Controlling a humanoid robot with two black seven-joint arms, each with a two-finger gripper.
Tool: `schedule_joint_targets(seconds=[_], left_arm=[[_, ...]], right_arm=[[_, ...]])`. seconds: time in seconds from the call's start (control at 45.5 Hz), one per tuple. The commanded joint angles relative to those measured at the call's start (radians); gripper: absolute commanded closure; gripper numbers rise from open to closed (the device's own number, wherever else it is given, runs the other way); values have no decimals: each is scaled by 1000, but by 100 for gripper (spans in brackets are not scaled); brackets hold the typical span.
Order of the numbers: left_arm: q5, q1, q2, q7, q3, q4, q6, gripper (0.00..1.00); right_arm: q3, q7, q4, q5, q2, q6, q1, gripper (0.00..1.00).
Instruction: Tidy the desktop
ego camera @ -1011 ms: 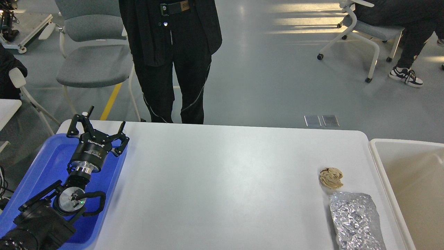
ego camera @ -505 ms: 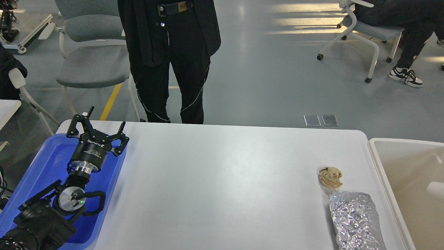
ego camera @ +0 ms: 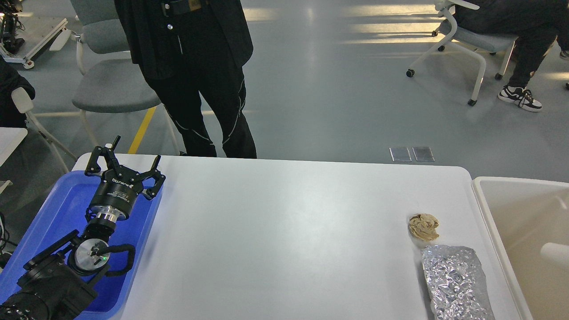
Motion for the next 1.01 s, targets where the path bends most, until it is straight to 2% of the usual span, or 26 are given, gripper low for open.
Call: schedule_joint_targets(seconds=[0.0,0.022,0.044,0.088,0.11,0.242,0.527,0.747,0.879,0.989], left_arm=[[0,0,0,0,1,0,0,0],[1,0,0,0,1,0,0,0],[0,0,0,0,1,0,0,0],[0,0,0,0,1,0,0,0],[1,0,0,0,1,0,0,0],[0,0,0,0,1,0,0,0],[1,0,0,0,1,0,0,0],[1,0,0,0,1,0,0,0],[1,0,0,0,1,0,-2,0],[1,-2,0,0,1,0,0,0]], right_arm=[[25,-13,-9,1,8,-11,13,92],[28,-13,-9,0,8,-11,14,82],[29,-13,-10,0,8,-14,16,64],[29,-12,-15,0,8,-31,17,17],[31,-12,-19,0,9,-45,17,0],[31,-12,-24,0,20,-94,19,0],[17,-7,-24,-2,23,-89,60,0],[-41,-7,-32,-66,80,-85,80,0],[-7,5,-25,-48,66,-30,100,0],[112,30,-24,-36,12,94,108,0]])
